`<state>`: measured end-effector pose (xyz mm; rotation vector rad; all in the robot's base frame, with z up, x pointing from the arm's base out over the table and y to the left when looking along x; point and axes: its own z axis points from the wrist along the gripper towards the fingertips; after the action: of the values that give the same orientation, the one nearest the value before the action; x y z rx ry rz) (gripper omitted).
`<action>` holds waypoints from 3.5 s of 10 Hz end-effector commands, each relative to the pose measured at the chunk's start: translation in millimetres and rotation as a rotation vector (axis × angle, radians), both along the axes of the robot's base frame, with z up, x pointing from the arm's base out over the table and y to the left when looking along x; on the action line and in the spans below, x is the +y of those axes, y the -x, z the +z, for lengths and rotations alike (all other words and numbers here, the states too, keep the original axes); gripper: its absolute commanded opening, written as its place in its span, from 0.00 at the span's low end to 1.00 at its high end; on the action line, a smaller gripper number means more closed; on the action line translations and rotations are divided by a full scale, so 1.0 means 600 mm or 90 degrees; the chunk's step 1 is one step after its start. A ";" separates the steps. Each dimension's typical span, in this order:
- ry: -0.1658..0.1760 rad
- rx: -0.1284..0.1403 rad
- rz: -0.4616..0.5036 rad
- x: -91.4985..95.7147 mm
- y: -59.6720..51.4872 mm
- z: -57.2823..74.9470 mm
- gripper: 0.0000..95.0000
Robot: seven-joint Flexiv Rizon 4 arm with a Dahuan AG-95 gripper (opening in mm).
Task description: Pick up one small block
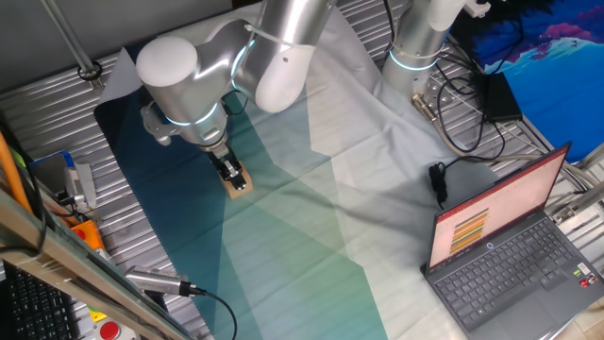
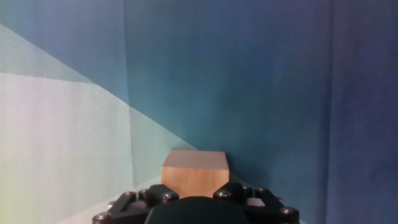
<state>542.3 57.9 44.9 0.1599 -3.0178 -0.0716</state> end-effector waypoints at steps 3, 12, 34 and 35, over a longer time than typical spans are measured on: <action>0.007 0.000 -0.004 0.000 0.000 0.000 0.00; 0.007 0.000 -0.004 0.000 0.000 0.000 0.00; 0.001 0.009 0.015 -0.008 -0.006 0.051 0.00; 0.001 0.009 0.015 -0.008 -0.006 0.051 0.00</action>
<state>544.7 52.8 76.1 0.1941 -3.0016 -0.0679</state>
